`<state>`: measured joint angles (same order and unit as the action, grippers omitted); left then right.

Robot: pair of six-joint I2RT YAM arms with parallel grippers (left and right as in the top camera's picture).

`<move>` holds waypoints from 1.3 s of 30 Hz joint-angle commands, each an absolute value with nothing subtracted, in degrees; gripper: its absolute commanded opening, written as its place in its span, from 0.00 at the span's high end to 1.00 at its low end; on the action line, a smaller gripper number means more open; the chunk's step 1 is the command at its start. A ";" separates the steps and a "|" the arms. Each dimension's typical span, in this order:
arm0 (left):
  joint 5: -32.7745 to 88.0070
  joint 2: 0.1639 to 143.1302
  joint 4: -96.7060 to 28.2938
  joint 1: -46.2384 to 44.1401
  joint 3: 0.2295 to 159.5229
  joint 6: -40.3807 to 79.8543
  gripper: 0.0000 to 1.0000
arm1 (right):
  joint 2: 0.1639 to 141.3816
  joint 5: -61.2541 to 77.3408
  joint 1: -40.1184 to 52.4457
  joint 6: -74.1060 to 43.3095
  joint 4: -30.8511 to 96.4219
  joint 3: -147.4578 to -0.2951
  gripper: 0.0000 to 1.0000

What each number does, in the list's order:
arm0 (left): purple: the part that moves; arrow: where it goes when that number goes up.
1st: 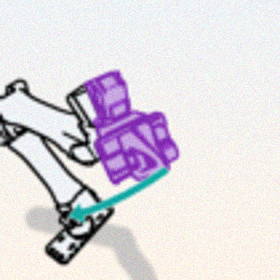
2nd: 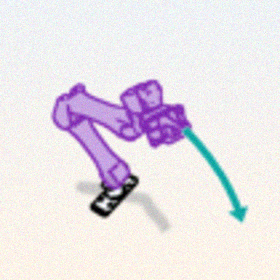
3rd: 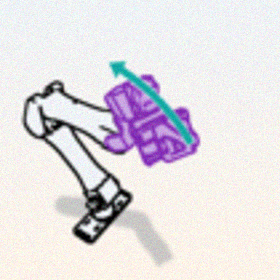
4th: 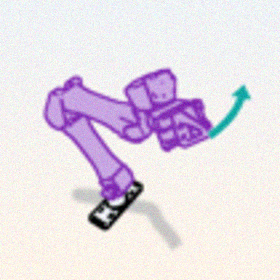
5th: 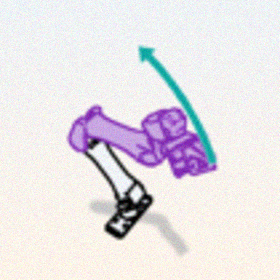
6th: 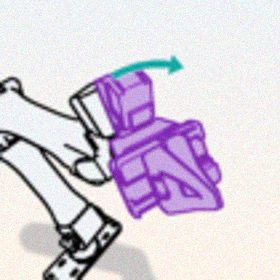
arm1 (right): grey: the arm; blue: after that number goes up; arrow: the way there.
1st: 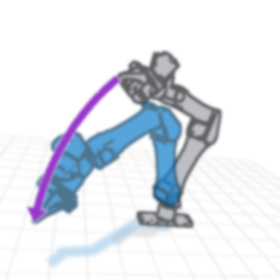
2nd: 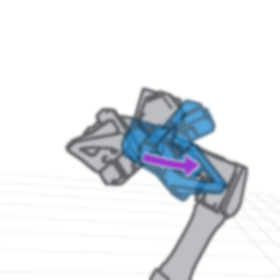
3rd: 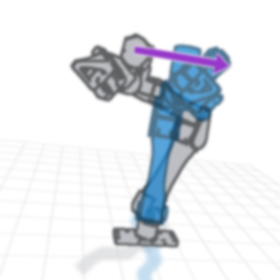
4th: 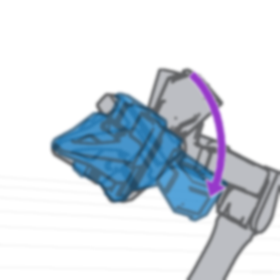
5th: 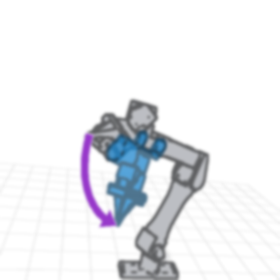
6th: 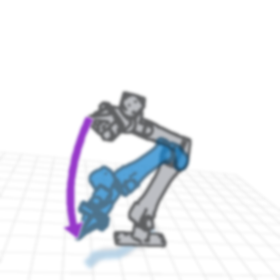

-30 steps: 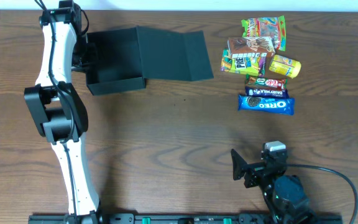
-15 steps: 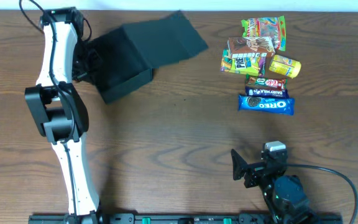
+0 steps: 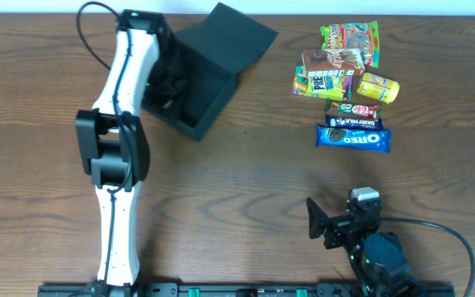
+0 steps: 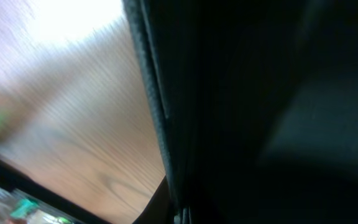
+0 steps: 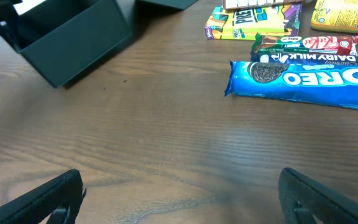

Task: Pack container
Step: 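Drag the black box with the left gripper toward table center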

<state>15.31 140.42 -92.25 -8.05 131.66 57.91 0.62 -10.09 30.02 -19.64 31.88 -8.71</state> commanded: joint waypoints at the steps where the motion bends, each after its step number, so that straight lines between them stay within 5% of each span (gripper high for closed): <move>1: 20.08 141.10 -93.82 -9.80 131.72 63.94 0.94 | 0.32 -10.50 29.69 -18.57 31.88 -8.54 0.01; 12: 33.36 141.10 -96.84 -15.62 131.72 54.89 0.94 | 0.32 -10.50 29.69 -18.59 31.88 -8.54 0.01; 13: 34.87 141.10 -96.82 -16.34 131.72 50.13 0.88 | 0.32 -10.50 29.69 -18.57 31.88 -8.54 0.01; 14: 35.73 141.10 -96.84 -16.93 131.72 46.00 0.66 | 0.32 -10.50 29.69 -18.59 31.88 -8.54 0.01; 16: 35.62 140.88 -96.84 -17.85 131.72 41.19 0.43 | 0.32 -10.50 29.69 -18.59 31.88 -8.54 0.01; 20: 31.09 138.72 -96.84 -19.88 131.72 39.40 0.20 | 0.32 -10.50 29.69 -18.59 31.88 -8.54 0.01; 31: -15.84 122.98 -89.41 -23.53 131.74 37.98 0.16 | 0.32 -10.50 29.69 -18.57 31.88 -8.54 0.01; 39: -17.98 125.08 -78.39 -21.43 131.72 9.72 0.09 | 0.32 -10.50 29.69 -18.57 31.88 -8.54 0.01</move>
<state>-15.05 123.00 -79.09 -23.16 131.63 20.36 0.62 -10.09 30.02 -19.64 31.90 -8.71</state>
